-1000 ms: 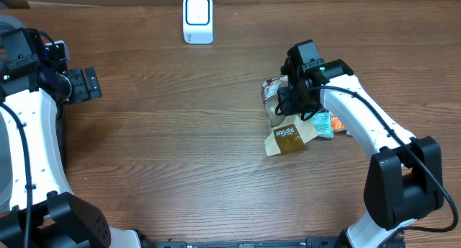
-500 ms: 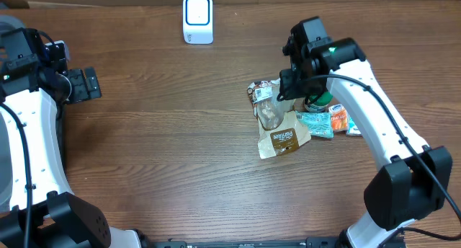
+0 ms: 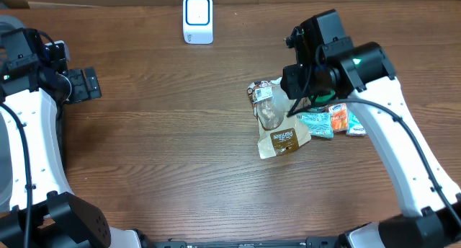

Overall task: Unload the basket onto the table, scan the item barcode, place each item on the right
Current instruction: 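Carry the snack bag right and lower it beside the jar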

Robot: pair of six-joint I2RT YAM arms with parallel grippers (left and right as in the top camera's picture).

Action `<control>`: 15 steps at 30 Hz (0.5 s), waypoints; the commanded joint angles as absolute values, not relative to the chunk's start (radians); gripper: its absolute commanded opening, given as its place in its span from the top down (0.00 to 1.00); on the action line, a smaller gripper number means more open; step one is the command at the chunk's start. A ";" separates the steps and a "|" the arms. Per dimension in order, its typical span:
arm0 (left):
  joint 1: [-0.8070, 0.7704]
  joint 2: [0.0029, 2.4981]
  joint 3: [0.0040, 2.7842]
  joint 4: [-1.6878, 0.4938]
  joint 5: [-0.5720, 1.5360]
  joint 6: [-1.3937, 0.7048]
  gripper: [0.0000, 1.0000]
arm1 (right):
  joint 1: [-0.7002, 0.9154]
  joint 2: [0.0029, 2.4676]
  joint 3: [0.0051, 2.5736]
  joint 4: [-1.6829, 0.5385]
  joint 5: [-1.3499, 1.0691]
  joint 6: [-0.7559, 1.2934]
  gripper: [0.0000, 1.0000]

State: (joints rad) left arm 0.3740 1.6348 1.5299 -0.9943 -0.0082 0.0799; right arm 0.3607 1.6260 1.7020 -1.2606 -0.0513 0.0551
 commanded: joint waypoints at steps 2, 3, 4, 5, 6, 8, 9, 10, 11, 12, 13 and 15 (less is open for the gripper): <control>0.379 1.629 1.526 -0.990 -0.010 0.067 0.01 | 0.371 1.571 1.729 -1.270 -0.099 0.052 0.64; 0.379 1.629 1.526 -0.990 -0.010 0.067 0.01 | 0.372 1.564 1.729 -1.271 -0.102 0.052 0.64; 0.382 1.629 1.526 -0.990 -0.010 0.067 0.01 | 0.373 1.553 1.729 -1.271 -0.110 0.052 0.64; 0.382 1.629 1.526 -0.990 -0.010 0.067 0.00 | 0.373 1.545 1.729 -1.271 -0.118 0.052 0.64; 0.382 1.629 1.527 -0.990 -0.010 0.067 0.01 | 0.373 1.536 1.729 -1.270 -0.124 0.052 0.64; 0.382 1.629 1.526 -0.990 -0.010 0.067 0.00 | 0.373 1.512 1.729 -1.265 -0.137 0.052 0.64; 0.381 1.629 1.526 -0.990 -0.010 0.067 0.00 | 0.373 1.501 1.730 -1.263 -0.141 0.052 0.63; 0.381 1.629 1.526 -0.990 -0.010 0.067 0.00 | 0.373 1.488 1.730 -1.261 -0.149 0.052 0.63; 0.381 1.629 1.526 -0.990 -0.010 0.067 0.00 | 0.373 1.471 1.730 -1.260 -0.161 0.052 0.62; 0.381 1.629 1.526 -0.990 -0.010 0.067 0.00 | 0.373 1.456 1.730 -1.260 -0.171 0.052 0.61; 0.381 1.629 1.526 -0.990 -0.010 0.067 0.00 | 0.373 1.438 1.730 -1.259 -0.183 0.052 0.60; 0.381 1.629 1.526 -0.990 -0.010 0.067 0.00 | 0.373 1.402 1.730 -1.259 -0.198 0.052 0.57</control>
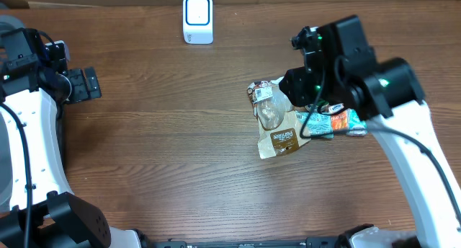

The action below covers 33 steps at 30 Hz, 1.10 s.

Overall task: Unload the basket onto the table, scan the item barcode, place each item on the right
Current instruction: 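Carry the snack bag right and lower it beside the jar, then open the right gripper and withdraw it toward the front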

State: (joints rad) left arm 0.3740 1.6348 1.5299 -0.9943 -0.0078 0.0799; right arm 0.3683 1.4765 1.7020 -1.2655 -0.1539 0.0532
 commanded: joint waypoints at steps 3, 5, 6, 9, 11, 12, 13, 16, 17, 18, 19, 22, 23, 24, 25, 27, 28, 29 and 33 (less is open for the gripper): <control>0.381 1.629 1.526 -0.990 -0.010 0.067 0.00 | 0.373 1.322 1.730 -1.264 -0.205 0.056 0.19; 0.381 1.629 1.526 -0.990 -0.010 0.067 0.00 | 0.373 1.284 1.730 -1.272 -0.205 0.056 0.00; 0.381 1.629 1.526 -0.990 -0.010 0.067 0.01 | 0.373 1.254 1.730 -1.282 -0.204 0.056 0.00; 0.381 1.629 1.526 -0.990 -0.010 0.067 0.01 | 0.373 1.218 1.730 -1.293 -0.197 0.053 0.00; 0.381 1.629 1.527 -0.990 -0.010 0.067 0.00 | 0.373 1.205 1.730 -1.306 -0.173 0.052 0.00; 0.381 1.629 1.526 -0.990 -0.010 0.067 0.00 | 0.373 1.201 1.730 -1.314 -0.173 0.052 0.00; 0.381 1.629 1.526 -0.990 -0.010 0.067 0.00 | 0.373 1.199 1.730 -1.324 -0.174 0.052 0.00; 0.381 1.629 1.526 -0.990 -0.010 0.067 0.00 | 0.373 1.201 1.729 -1.336 -0.139 0.048 0.00; 0.381 1.629 1.526 -0.990 -0.010 0.067 0.00 | 0.373 1.201 1.729 -1.328 -0.115 0.049 0.00; 0.381 1.629 1.526 -0.990 -0.010 0.067 0.00 | 0.373 1.201 1.729 -1.318 -0.101 0.049 0.00; 0.381 1.629 1.527 -0.990 -0.010 0.067 0.01 | 0.373 1.200 1.729 -1.311 -0.086 0.049 0.00; 0.381 1.629 1.526 -0.990 -0.010 0.067 0.00 | 0.373 1.188 1.729 -1.308 -0.047 0.056 0.00; 0.381 1.629 1.526 -0.990 -0.010 0.067 0.00 | 0.373 1.182 1.729 -1.304 -0.039 0.056 0.00; 0.381 1.629 1.526 -0.990 -0.010 0.067 0.00 | 0.373 1.176 1.729 -1.299 -0.028 0.056 0.00; 0.381 1.629 1.526 -0.990 -0.010 0.067 0.00 | 0.373 1.173 1.727 -1.291 -0.018 0.055 0.00; 0.381 1.629 1.526 -0.990 -0.010 0.067 0.00 | 0.367 1.160 1.707 -1.253 0.016 0.050 0.00; 0.381 1.629 1.526 -0.990 -0.010 0.067 0.00 | 0.356 1.146 1.687 -1.221 0.025 0.043 0.00; 0.381 1.629 1.526 -0.990 -0.010 0.067 0.00 | 0.340 1.118 1.647 -1.166 0.022 0.025 0.00; 0.381 1.629 1.526 -0.990 -0.010 0.067 0.01 | 0.276 0.975 1.420 -0.916 -0.005 0.012 0.00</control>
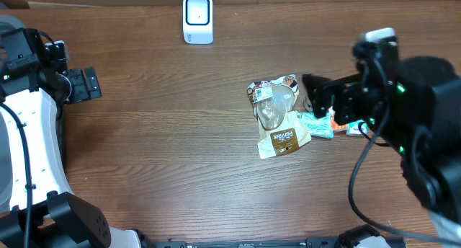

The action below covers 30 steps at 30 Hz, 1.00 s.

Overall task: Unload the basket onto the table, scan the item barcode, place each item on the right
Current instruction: 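Open the right gripper and withdraw it toward the front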

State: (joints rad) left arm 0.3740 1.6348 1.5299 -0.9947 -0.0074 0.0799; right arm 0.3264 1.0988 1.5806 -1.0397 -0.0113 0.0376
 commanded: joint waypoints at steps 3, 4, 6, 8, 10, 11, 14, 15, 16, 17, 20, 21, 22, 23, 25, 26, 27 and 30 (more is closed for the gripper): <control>0.381 1.629 1.526 -0.990 -0.010 0.067 0.00 | 0.235 0.839 1.189 -0.705 -0.075 -0.025 0.00; 0.381 1.629 1.526 -0.990 -0.010 0.067 0.00 | 0.223 0.788 1.101 -0.633 -0.093 -0.032 0.00; 0.381 1.630 1.526 -0.990 -0.010 0.067 0.01 | 0.204 0.709 0.966 -0.525 -0.111 -0.031 0.00; 0.381 1.629 1.526 -0.990 -0.010 0.067 0.01 | 0.187 0.624 0.823 -0.410 -0.135 -0.031 0.00; 0.381 1.630 1.526 -0.990 -0.010 0.067 0.01 | 0.179 0.542 0.685 -0.301 -0.153 -0.031 0.00; 0.381 1.629 1.526 -0.990 -0.010 0.067 0.00 | 0.176 0.495 0.604 -0.243 -0.164 -0.031 0.00; 0.381 1.629 1.526 -0.990 -0.010 0.067 0.00 | 0.176 0.372 0.417 -0.111 -0.200 -0.031 0.00; 0.381 1.629 1.526 -0.990 -0.010 0.067 0.00 | 0.176 0.333 0.361 -0.073 -0.208 -0.031 0.00; 0.381 1.629 1.526 -0.990 -0.010 0.067 0.00 | 0.176 0.295 0.309 -0.042 -0.217 -0.031 0.00; 0.381 1.629 1.526 -0.990 -0.010 0.067 0.00 | 0.176 0.250 0.255 -0.015 -0.226 -0.030 0.00; 0.381 1.629 1.526 -0.990 -0.010 0.067 0.01 | 0.176 0.143 0.153 -0.001 -0.234 -0.030 0.00; 0.381 1.629 1.526 -0.990 -0.010 0.067 0.01 | 0.176 0.113 0.131 -0.002 -0.234 -0.030 0.00; 0.381 1.629 1.526 -0.990 -0.010 0.067 0.00 | 0.176 0.078 0.105 -0.005 -0.234 -0.030 0.00; 0.381 1.629 1.526 -0.990 -0.010 0.067 0.00 | 0.176 0.056 0.090 -0.010 -0.234 -0.030 0.00; 0.381 1.629 1.526 -0.990 -0.010 0.067 0.00 | 0.176 0.012 0.063 -0.027 -0.235 -0.030 0.00; 0.381 1.629 1.526 -0.990 -0.010 0.067 0.01 | 0.176 0.000 0.053 -0.037 -0.235 -0.030 0.00; 0.381 1.629 1.526 -0.990 -0.010 0.067 0.01 | 0.176 0.002 0.044 -0.039 -0.235 -0.030 0.00; 0.381 1.629 1.526 -0.990 -0.010 0.067 0.01 | 0.176 0.002 0.018 -0.050 -0.250 -0.027 0.00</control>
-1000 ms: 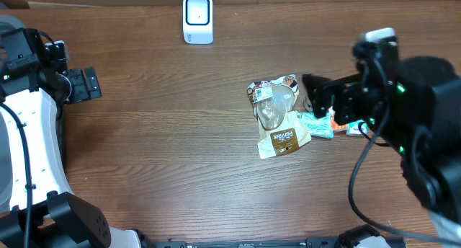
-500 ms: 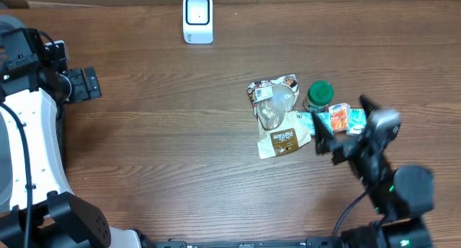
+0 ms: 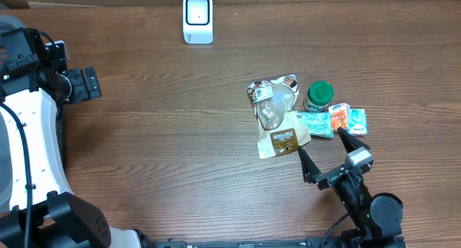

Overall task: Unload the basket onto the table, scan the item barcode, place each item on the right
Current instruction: 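Open the right gripper and withdraw it toward the front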

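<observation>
A heap of items lies right of centre: a brown pouch [image 3: 284, 140], a clear glass bulb [image 3: 270, 113], a printed packet [image 3: 263, 89] with a barcode label, a green-capped bottle [image 3: 319, 95], a teal packet [image 3: 315, 123] and small orange and green packets [image 3: 350, 120]. The white scanner [image 3: 197, 19] stands at the far edge. My right gripper [image 3: 328, 153] is open near the front edge, just in front of the heap, with nothing between its fingers. My left gripper [image 3: 83, 83] rests at the far left, away from everything.
The left arm's white links [image 3: 32, 125] run down the left side. The right arm's base [image 3: 374, 212] sits at the front right. The bare wooden table [image 3: 166, 147] stretches between the scanner and the heap.
The right arm, which loomed large over the right side of the heap, is now low at the front edge. The green-capped bottle it hid is in view. The items lie as before.
At first my right gripper hung over the heap by the teal packet and stayed there half a second later. Then the arm stood high and large over the heap's right side. Now it is back at the front edge, open. The left arm never moved.
</observation>
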Robot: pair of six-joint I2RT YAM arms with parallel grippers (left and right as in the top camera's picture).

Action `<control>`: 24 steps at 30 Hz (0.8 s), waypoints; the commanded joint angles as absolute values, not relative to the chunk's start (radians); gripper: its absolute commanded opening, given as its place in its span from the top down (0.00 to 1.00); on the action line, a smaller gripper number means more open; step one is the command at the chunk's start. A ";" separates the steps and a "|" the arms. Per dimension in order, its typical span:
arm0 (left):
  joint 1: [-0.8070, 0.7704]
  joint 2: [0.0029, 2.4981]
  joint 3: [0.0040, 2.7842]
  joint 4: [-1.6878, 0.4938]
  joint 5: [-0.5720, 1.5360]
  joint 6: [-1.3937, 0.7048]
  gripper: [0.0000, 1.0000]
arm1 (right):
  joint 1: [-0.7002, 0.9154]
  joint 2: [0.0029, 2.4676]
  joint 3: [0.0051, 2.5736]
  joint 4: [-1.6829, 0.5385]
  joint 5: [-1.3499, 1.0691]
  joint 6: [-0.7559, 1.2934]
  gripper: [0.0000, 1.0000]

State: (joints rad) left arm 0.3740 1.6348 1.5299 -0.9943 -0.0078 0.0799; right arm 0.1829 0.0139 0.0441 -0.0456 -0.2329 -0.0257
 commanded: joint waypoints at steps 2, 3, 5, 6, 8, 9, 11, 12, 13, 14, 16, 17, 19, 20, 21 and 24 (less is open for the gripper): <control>0.381 1.629 1.526 -0.990 -0.010 0.067 0.00 | 0.176 0.002 0.007 -0.062 -0.266 -0.023 0.00; 0.381 1.629 1.526 -0.990 -0.010 0.067 0.00 | 0.176 0.002 0.008 -0.057 -0.268 -0.023 0.00; 0.381 1.629 1.526 -0.990 -0.010 0.067 0.01 | 0.176 0.002 0.008 -0.057 -0.272 -0.023 0.00; 0.381 1.629 1.526 -0.990 -0.010 0.067 0.01 | 0.176 0.002 0.008 -0.057 -0.271 -0.023 0.00; 0.381 1.629 1.526 -0.990 -0.010 0.067 0.00 | 0.176 0.003 0.008 -0.057 -0.271 -0.023 0.00; 0.381 1.629 1.526 -0.990 -0.010 0.067 0.01 | 0.176 0.003 0.008 -0.057 -0.271 -0.023 0.00; 0.381 1.629 1.526 -0.990 -0.010 0.067 0.01 | 0.176 0.003 0.008 -0.057 -0.271 -0.023 0.00; 0.381 1.629 1.526 -0.990 -0.010 0.067 0.00 | 0.176 0.003 0.008 -0.057 -0.271 -0.023 0.00; 0.381 1.629 1.526 -0.990 -0.010 0.067 0.00 | 0.176 0.003 0.008 -0.057 -0.271 -0.023 0.00; 0.381 1.629 1.527 -0.990 -0.010 0.067 0.00 | 0.176 0.003 0.008 -0.057 -0.271 -0.023 0.00; 0.381 1.629 1.526 -0.990 -0.010 0.067 0.00 | 0.176 0.003 0.008 -0.057 -0.271 -0.023 0.00; 0.380 1.629 1.526 -0.990 -0.010 0.067 0.00 | 0.176 0.003 0.008 -0.057 -0.271 -0.023 0.00; 0.380 1.629 1.527 -0.990 -0.010 0.067 0.00 | 0.176 0.003 0.008 -0.057 -0.271 -0.023 0.00; 0.380 1.629 1.526 -0.990 -0.010 0.067 0.00 | 0.176 0.003 0.008 -0.057 -0.271 -0.023 0.00; 0.380 1.629 1.526 -0.990 -0.010 0.067 0.00 | 0.176 0.003 0.008 -0.057 -0.271 -0.024 0.00; 0.380 1.629 1.526 -0.990 -0.010 0.067 0.01 | 0.176 0.003 0.008 -0.057 -0.271 -0.023 0.00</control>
State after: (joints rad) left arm 0.3740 1.6348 1.5299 -0.9943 -0.0078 0.0799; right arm 0.1829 0.0139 0.0185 -0.0650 -0.2657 -0.0257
